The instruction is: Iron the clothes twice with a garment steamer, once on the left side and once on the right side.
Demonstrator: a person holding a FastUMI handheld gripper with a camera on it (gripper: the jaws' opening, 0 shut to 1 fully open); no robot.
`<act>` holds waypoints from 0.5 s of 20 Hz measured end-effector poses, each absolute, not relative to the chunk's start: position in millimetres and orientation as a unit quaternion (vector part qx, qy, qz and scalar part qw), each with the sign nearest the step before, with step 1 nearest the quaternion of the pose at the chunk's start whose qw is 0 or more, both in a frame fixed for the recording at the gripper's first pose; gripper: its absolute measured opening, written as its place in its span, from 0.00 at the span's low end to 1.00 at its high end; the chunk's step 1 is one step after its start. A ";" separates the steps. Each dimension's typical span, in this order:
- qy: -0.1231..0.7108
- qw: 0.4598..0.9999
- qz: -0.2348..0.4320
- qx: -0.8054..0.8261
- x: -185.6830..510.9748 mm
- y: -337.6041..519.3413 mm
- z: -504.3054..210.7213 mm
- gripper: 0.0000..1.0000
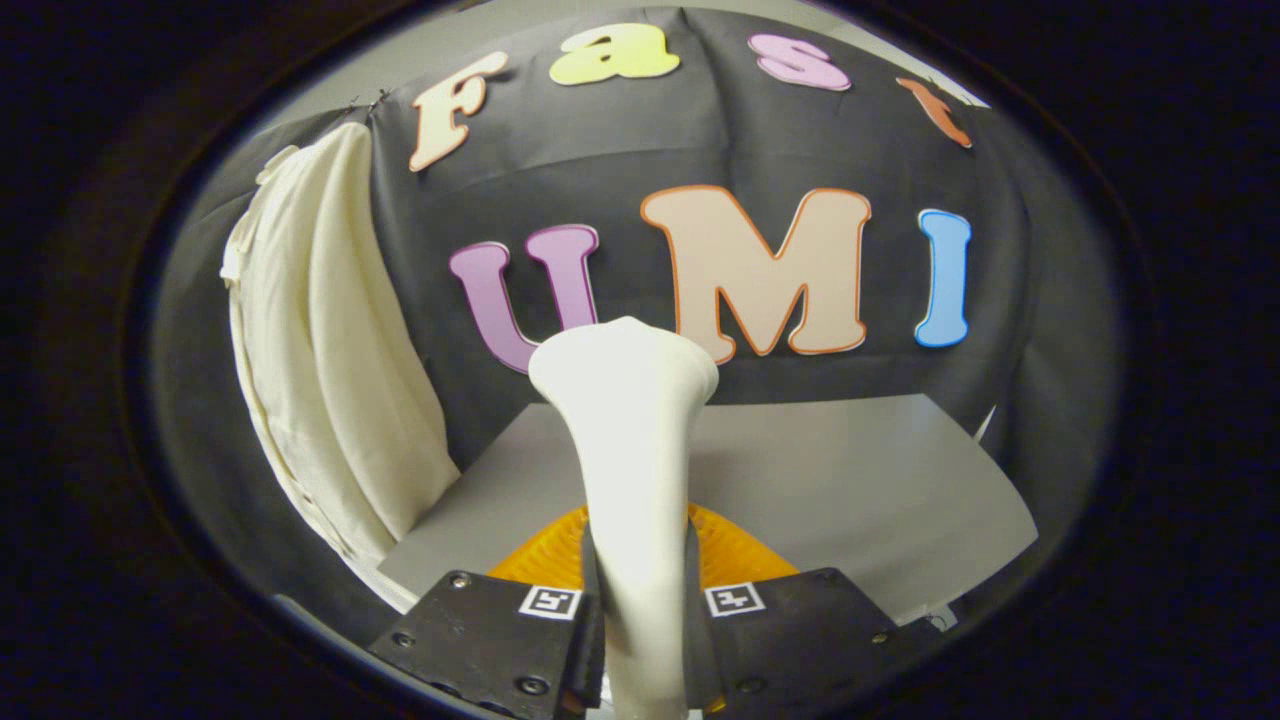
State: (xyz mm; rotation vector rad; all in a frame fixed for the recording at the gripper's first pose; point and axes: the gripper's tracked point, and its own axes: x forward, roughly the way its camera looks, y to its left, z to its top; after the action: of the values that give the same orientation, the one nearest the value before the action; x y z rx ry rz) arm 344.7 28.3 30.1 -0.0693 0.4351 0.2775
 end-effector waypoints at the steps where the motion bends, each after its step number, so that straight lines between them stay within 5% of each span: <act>1: 0.203 0.969 0.138 -0.026 332.0 31.5 38.5 0.31; 10: 0.120 0.980 0.158 0.030 226.6 102.8 117.9 0.31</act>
State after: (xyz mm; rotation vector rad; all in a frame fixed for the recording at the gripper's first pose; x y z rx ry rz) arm 226.6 102.8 117.9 0.0599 0.2418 0.3191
